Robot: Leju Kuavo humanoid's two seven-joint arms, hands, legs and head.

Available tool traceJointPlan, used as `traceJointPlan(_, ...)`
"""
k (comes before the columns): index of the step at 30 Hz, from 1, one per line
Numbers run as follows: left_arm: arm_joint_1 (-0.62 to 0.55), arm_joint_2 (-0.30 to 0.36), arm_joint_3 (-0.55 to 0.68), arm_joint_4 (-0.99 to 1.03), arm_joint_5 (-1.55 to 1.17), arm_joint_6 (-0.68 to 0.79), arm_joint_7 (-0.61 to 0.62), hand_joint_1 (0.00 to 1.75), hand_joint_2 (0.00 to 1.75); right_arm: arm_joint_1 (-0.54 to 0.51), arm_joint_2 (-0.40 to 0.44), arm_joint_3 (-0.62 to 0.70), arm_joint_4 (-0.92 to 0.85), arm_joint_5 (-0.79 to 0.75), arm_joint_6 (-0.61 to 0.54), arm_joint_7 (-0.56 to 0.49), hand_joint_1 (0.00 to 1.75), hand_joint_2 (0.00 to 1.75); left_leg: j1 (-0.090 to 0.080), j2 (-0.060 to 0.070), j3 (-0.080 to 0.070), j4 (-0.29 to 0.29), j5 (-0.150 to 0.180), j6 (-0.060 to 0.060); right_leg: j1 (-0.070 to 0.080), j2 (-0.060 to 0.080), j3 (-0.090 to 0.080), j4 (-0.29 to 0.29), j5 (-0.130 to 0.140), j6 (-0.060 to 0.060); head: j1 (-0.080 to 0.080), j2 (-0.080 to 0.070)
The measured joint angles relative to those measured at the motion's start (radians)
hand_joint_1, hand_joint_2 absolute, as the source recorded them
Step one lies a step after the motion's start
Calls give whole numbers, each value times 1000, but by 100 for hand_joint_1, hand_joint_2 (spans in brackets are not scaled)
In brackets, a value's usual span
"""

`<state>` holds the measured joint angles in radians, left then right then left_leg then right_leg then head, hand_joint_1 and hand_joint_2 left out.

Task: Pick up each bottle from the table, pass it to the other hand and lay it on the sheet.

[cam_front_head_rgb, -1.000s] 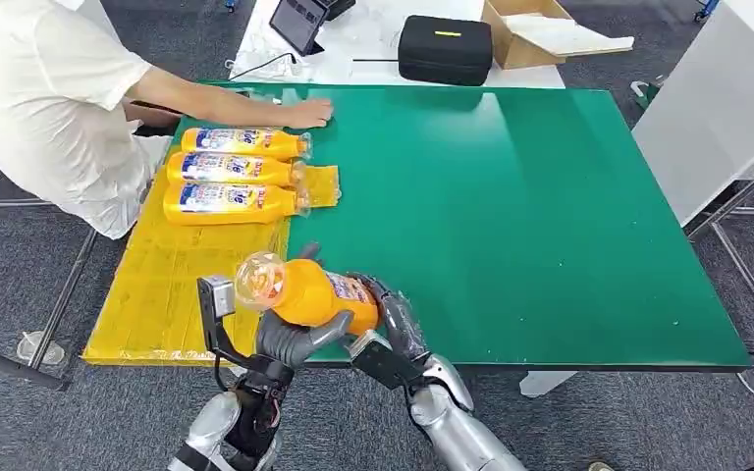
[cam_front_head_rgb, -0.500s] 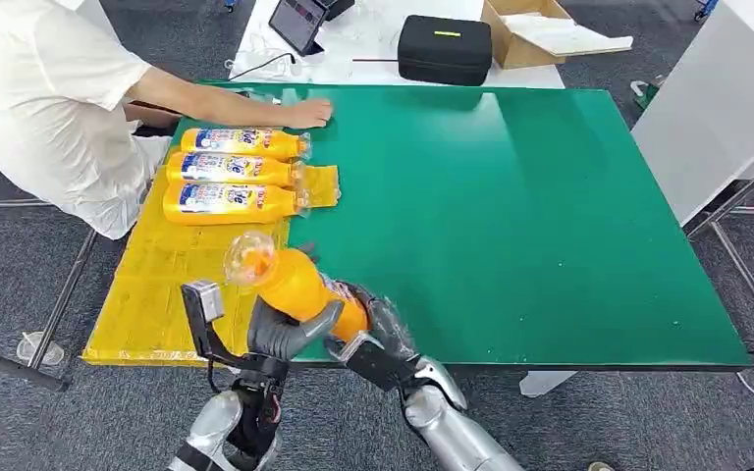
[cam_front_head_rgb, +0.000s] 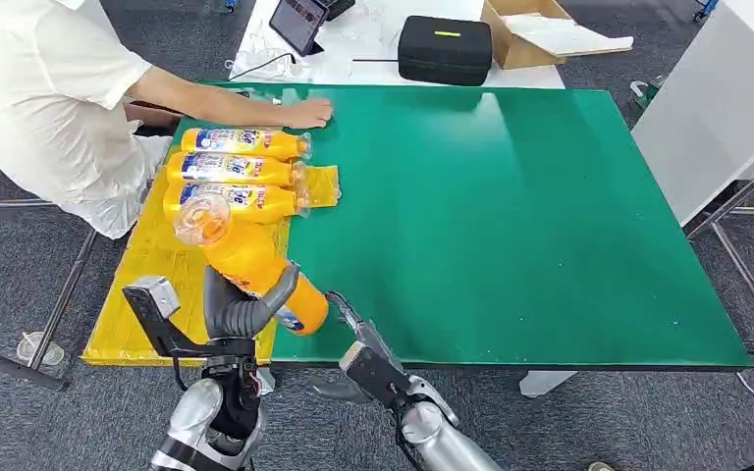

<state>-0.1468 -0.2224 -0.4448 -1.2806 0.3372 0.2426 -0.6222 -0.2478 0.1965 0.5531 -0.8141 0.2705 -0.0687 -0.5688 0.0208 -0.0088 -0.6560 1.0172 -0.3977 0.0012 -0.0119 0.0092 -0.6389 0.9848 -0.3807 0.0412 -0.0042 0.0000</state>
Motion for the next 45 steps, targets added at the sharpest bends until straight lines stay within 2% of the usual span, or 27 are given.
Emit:
traceJointPlan(1,0,0,3,-3,0,0,0,175,175,1,0,0,0,0,0,0,0,175,0,0,0,0,0,0,0,0,0,0,0,0,0,0)
traceJointPlan(2,0,0,5,-4,0,0,0,175,175,2,0,0,0,0,0,0,0,0,0,0,0,0,0,0,0,0,0,0,0,0,0,0)
traceJointPlan(10,1,0,27,-31,4,22,3,175,175,15,0,-1,-8,-24,-15,-5,0,0,0,0,0,0,0,0,0,0,0,0,0,0,0,0)
traceJointPlan(12,-1,2,34,-39,-77,87,25,161,175,31,0,-11,-19,-31,-85,-33,0,0,0,0,0,0,0,0,0,0,0,0,0,0,0,0)
traceJointPlan(13,-3,8,35,-39,-149,136,49,175,175,40,-1,-23,-26,-33,-135,-51,0,0,0,-1,0,0,0,0,0,0,0,0,0,0,0,0)
traceJointPlan(14,-8,22,35,-32,-268,210,86,175,175,50,-3,-39,-38,-35,-193,-72,0,175,0,-1,0,0,0,0,0,0,0,0,0,0,0,0)
traceJointPlan(16,-33,61,34,11,-600,362,156,175,175,73,-9,-87,-80,-48,-344,-114,0,175,0,0,0,0,0,0,0,0,0,0,0,0,0,0)
traceJointPlan(17,-44,80,51,44,-842,419,190,175,175,86,-13,-119,-123,-53,-423,-123,0,0,0,0,0,0,0,0,0,0,0,0,0,0,0,0)
traceJointPlan(19,-77,108,102,118,-1200,416,261,175,175,109,-27,-173,-213,-53,-554,-127,0,0,0,0,0,0,1,0,0,0,0,0,0,0,1,0)
traceJointPlan(20,-103,128,114,174,-1335,365,333,175,175,121,-34,-200,-275,-36,-596,-128,0,0,0,0,0,0,2,0,0,0,0,0,0,0,1,0)
traceJointPlan(22,-162,173,110,283,-1455,250,435,175,175,144,-39,-257,-391,-14,-622,-132,0,0,0,0,1,0,2,0,0,0,0,0,1,0,0,0)
traceJointPlan(24,-202,197,111,368,-1497,211,480,173,175,159,-48,-287,-461,-12,-629,-132,0,0,0,2,1,0,2,-1,0,1,-2,0,3,-3,0,0)
traceJointPlan(25,-222,204,110,397,-1499,197,485,152,175,168,-54,-291,-484,-16,-629,-132,0,0,0,2,0,0,2,-1,0,1,-2,0,3,-3,0,0)
traceJointPlan(26,-245,211,110,437,-1499,176,494,140,175,176,-59,-291,-509,-20,-629,-132,0,0,0,2,0,0,2,-1,0,1,-2,0,3,-3,0,0)
traceJointPlan(27,-268,216,110,470,-1499,162,501,101,175,180,-61,-289,-525,-26,-630,-132,0,0,0,2,0,0,2,-1,0,1,-2,0,3,-3,0,0)
traceJointPlan(28,-288,223,110,498,-1499,151,504,54,175,183,-62,-283,-534,-36,-630,-132,0,0,0,3,0,0,2,-1,0,2,-2,0,3,-3,0,0)
traceJointPlan(29,-306,227,110,526,-1497,133,505,24,175,184,-64,-276,-540,-46,-630,-132,0,0,0,3,0,0,2,-1,0,2,-2,0,3,-3,0,0)
traceJointPlan(34,-371,243,110,632,-1464,15,473,24,175,184,-73,-239,-541,-84,-616,-132,0,0,0,3,0,0,2,-1,1,2,-2,0,3,-3,0,0)
traceJointPlan(35,-381,244,110,653,-1448,-12,460,5,175,184,-76,-233,-541,-88,-610,-132,0,0,0,3,0,0,2,-1,1,2,-2,0,3,-3,0,0)
traceJointPlan(36,-388,246,110,667,-1441,-25,454,0,175,184,-78,-228,-541,-89,-609,-132,0,0,0,3,0,0,2,-1,1,2,-3,0,3,-3,0,0)
traceJointPlan(40,-408,248,110,705,-1424,-56,437,0,175,184,-82,-217,-541,-93,-603,-132,0,0,0,3,-1,0,2,-1,0,2,-3,0,3,-3,0,0)
traceJointPlan(45,-429,250,110,734,-1369,-167,374,0,175,184,-85,-205,-541,-97,-589,-132,0,0,0,3,-1,0,2,-1,0,1,-2,0,3,-3,0,0)
